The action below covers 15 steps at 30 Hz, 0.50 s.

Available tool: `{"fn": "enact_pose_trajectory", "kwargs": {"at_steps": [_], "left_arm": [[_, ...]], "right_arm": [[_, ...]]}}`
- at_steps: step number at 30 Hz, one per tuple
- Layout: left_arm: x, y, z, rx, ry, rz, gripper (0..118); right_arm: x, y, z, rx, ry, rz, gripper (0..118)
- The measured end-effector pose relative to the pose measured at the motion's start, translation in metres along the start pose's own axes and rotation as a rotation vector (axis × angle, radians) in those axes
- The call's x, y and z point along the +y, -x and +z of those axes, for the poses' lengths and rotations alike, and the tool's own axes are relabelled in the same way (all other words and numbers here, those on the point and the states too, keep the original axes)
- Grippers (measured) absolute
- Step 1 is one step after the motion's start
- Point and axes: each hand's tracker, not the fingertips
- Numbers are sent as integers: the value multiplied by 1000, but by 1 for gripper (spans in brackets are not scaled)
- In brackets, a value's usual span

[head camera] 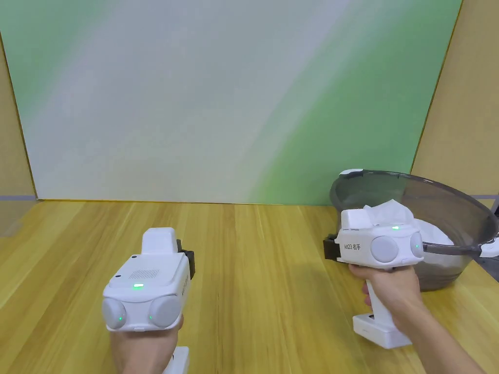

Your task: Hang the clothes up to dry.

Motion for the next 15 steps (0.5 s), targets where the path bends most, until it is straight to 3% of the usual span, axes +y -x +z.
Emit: {"fn": "enact_pose_trajectory", "kwargs": {"at_steps": [2, 3, 5, 7, 11, 15], "left_arm": [[2, 3, 5, 10, 1, -11, 0], [4, 8, 9, 9, -6, -1, 0], [6, 16, 19, 24, -30, 27, 0], [4, 22, 29, 45, -62, 21, 0], [-6, 31, 46, 62, -88, 0, 0], [-15, 39, 60, 77, -82, 24, 0]], "right_arm": [[3, 20, 24, 11, -81, 41, 7], [4, 32, 39, -32, -135, 53, 7], [-2, 52, 66, -89, -233, 29, 7], [-18, 69, 85, -76, -315, -36, 7], [-49, 104, 101, -109, -320, -56, 7], [-65, 124, 105, -93, -334, -13, 7]]}}
